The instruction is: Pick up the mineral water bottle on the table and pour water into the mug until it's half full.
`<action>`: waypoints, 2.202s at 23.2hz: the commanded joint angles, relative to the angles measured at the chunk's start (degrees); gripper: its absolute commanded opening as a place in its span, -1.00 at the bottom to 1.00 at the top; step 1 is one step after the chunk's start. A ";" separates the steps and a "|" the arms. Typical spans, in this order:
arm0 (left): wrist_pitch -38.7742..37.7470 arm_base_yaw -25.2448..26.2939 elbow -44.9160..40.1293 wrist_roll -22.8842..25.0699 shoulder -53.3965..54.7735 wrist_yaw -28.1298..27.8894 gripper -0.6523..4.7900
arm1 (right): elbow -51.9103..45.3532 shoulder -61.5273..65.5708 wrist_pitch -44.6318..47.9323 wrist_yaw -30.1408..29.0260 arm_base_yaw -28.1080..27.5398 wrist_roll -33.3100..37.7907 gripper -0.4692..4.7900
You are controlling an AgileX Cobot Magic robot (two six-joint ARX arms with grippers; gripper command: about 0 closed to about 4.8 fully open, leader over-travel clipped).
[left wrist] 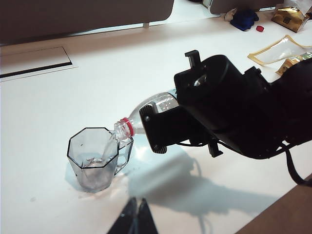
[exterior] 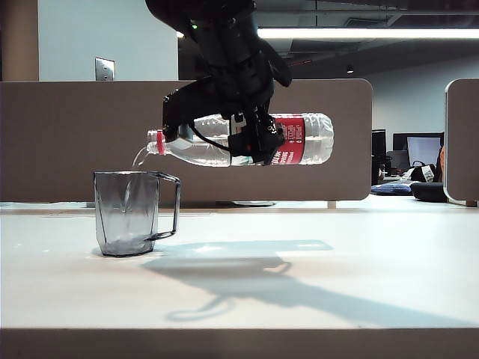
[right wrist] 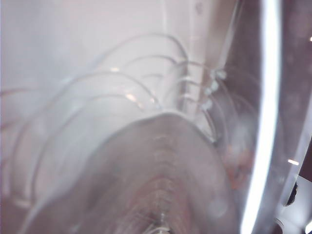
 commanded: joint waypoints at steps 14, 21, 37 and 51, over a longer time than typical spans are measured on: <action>-0.92 -0.07 0.31 -0.11 -0.13 0.28 -0.78 | 0.92 -0.79 1.01 3.10 0.11 -0.92 0.29; -0.90 -0.07 0.31 -0.09 -0.13 0.28 -0.78 | 1.09 -0.79 1.70 3.04 0.11 -1.01 0.29; -0.92 -0.07 0.31 -0.09 -0.13 0.28 -0.78 | 1.09 -0.79 3.61 -3.91 -0.33 11.56 0.20; -0.57 -0.07 0.31 0.04 -0.13 0.28 -0.78 | 0.98 -5.42 3.63 -23.34 -9.53 62.95 0.19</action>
